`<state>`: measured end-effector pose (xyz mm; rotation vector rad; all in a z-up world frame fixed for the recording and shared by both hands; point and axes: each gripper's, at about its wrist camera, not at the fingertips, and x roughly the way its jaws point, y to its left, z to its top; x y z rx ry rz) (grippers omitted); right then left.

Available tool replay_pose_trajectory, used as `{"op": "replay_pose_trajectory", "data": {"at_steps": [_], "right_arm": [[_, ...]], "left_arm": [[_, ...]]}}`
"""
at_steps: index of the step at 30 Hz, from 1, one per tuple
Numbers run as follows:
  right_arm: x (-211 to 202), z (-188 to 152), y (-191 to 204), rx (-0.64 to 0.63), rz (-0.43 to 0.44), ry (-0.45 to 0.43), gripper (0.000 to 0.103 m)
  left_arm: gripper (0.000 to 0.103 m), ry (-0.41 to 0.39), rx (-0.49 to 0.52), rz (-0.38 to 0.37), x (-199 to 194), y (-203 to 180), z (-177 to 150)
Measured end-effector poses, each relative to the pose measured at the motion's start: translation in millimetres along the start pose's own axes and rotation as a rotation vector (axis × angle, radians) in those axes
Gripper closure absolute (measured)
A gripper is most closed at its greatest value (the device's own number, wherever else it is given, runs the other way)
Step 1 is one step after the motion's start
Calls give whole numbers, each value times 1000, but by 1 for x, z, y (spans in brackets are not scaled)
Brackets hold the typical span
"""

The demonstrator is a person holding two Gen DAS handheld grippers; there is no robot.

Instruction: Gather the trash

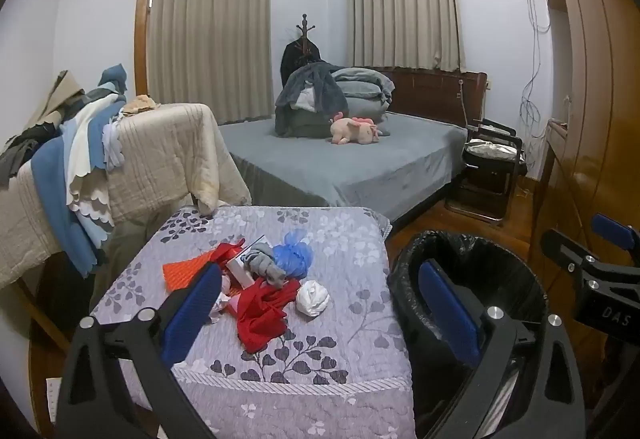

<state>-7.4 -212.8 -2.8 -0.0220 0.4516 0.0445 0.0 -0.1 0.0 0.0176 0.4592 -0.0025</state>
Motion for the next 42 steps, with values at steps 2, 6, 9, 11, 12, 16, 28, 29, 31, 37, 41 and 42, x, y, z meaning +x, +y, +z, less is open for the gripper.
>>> {"op": "replay_pose_trajectory", "data": {"at_steps": [2,6,9,11,12,16,28,29,31,37,41,42], "right_arm": [[1,0,0,0,0,1,5],[1,-1,0,3,3,0,5],[0,-1,0,4,5,-3,5],[3,-2,1,0,0,4,5],[3,-2,1,1,0,4,5],[2,-1,1,0,0,4,5],[2,-2,3,-2,1,6,5],[2,-2,3,-1,1,7,5],[2,-2,3,-1,0,8,5],[2,-1,4,-1,2,9,5],[3,-1,4,-2,1,10,5],[3,-1,4,-1,2,11,5]], "left_arm": [[6,0,-1,-1,0,0,0],[6,4,-5,-2,0,2,-1],[6,2,-6,1,-2,7,1],[6,3,-9,-1,-3,9,1],[6,2,-10,-1,-4,11,1],[6,4,-3,4,-1,5,0],[6,5,-2,5,0,3,-1],[6,5,-3,5,0,4,-1],[6,6,-3,4,0,5,-2],[6,5,-3,4,-1,5,-2],[6,6,-4,5,0,3,-2],[6,6,-4,5,0,3,-1]]}}
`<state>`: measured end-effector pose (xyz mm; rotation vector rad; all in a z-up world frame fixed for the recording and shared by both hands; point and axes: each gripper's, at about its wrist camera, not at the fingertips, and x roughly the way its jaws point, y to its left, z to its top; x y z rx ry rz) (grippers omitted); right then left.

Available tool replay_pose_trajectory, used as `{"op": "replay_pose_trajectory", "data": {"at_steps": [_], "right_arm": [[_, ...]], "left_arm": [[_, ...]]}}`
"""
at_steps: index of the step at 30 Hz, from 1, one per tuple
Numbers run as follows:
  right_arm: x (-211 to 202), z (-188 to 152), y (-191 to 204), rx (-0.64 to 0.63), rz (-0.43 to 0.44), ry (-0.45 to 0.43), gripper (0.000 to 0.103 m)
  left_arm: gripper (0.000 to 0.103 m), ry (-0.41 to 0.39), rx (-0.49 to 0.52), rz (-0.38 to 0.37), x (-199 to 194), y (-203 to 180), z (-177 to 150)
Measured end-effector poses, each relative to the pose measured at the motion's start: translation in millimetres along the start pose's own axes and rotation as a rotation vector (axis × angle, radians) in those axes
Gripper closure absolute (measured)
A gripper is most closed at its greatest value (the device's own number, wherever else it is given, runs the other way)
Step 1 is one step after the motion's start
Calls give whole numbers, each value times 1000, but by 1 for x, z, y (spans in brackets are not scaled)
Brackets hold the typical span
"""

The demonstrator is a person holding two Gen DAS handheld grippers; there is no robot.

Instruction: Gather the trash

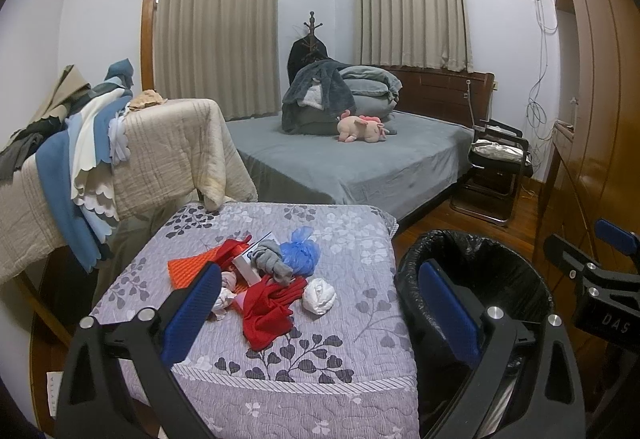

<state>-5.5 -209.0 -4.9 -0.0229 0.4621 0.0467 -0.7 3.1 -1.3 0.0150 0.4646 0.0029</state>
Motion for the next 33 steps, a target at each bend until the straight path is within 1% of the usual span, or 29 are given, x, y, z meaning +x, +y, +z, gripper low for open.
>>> {"op": "replay_pose_trajectory", "data": {"at_steps": [25,27,33], "right_arm": [[2,5,0,0,-1,2,5],[5,-2,2,0,-1,3,5],[5,1,2,0,-1,3,5]], "left_arm": [[6,2,-2,1,0,0,0],[6,2,-2,0,0,0,0],[6,5,-3,1,1,1,0]]}}
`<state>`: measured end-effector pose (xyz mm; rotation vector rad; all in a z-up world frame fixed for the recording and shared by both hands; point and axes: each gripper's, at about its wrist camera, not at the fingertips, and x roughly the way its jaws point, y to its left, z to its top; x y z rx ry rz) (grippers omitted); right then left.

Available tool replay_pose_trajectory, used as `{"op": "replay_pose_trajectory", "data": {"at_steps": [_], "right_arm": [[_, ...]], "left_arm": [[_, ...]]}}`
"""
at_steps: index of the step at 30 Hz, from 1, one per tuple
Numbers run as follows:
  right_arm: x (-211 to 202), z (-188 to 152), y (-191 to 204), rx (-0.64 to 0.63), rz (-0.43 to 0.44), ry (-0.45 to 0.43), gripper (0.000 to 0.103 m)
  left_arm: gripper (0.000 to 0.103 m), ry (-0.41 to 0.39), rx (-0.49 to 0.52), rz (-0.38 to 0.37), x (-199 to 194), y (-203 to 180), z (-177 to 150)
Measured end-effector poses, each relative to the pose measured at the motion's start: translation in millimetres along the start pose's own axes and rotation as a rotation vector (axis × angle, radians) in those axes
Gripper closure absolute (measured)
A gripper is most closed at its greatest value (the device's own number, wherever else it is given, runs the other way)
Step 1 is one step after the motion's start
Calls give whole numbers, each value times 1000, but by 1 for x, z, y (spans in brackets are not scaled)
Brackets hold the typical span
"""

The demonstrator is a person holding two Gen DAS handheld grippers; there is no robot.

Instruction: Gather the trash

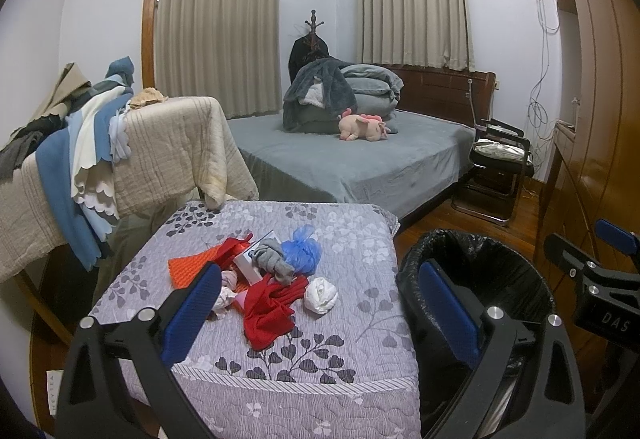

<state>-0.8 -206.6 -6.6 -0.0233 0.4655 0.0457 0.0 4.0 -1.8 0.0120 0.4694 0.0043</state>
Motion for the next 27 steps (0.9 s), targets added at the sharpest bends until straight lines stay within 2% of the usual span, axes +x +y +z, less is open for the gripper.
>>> {"op": "replay_pose_trajectory", "data": {"at_steps": [8,19,27], "right_arm": [[4,-2,5,-4,3,4,5],[32,1,27,-27,42,23,5],[69,4,65,-78,126,42,5]], "left_arm": [[6,6,-13,8,7,13,-10],[6,29,-31,35,21,27,-11],[6,51,-67,121,50,72,-20]]}}
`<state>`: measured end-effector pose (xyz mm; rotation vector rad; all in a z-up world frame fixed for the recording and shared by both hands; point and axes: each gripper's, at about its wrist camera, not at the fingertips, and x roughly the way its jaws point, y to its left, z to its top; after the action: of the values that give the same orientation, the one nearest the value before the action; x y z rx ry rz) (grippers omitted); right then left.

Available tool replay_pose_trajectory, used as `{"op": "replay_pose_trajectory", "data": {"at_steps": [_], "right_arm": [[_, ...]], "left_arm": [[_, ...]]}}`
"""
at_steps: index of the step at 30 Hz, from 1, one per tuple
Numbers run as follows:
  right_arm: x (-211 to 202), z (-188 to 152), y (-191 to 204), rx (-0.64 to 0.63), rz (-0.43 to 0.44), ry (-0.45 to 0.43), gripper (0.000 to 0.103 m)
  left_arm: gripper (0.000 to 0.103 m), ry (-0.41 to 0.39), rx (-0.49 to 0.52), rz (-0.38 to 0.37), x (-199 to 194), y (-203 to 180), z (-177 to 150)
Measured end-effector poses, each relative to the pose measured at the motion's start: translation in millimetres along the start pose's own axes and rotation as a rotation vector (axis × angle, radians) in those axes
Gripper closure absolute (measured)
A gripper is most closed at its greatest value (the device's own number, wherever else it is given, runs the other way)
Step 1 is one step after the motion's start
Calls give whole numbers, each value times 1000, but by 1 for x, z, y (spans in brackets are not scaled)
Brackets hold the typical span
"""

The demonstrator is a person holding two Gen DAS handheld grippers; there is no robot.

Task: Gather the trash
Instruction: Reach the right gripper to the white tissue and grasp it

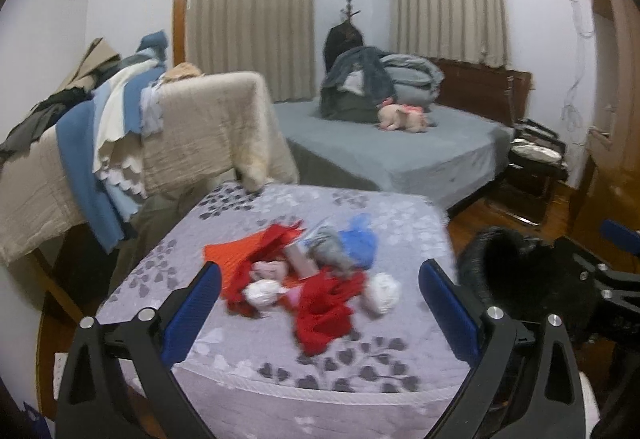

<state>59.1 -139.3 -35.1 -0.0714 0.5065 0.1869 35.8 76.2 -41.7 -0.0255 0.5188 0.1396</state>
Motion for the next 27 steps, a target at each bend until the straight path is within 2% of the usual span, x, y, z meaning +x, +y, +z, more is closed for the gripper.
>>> {"op": "replay_pose_trajectory", "data": {"at_steps": [6,12,16,17,25,27], "right_arm": [[48,0,28,-19,64,34,5],[105,-16,52,-35,114,108,6],[139,-33,63,-51,117,160,15],[147,-37,64,-55,118,172,20],[198,-49,83,-96,136,256,23],[209,-51,87,-111,144,286,31]], "left_arm": [[6,23,2,66,37,35,-14],[6,65,-31,59,74,59,-25],[7,84,-16,68,95,61,-34],[7,86,-16,68,100,62,-36],[14,132,-17,69,133,69,-46],[14,142,-18,67,139,71,-48]]}}
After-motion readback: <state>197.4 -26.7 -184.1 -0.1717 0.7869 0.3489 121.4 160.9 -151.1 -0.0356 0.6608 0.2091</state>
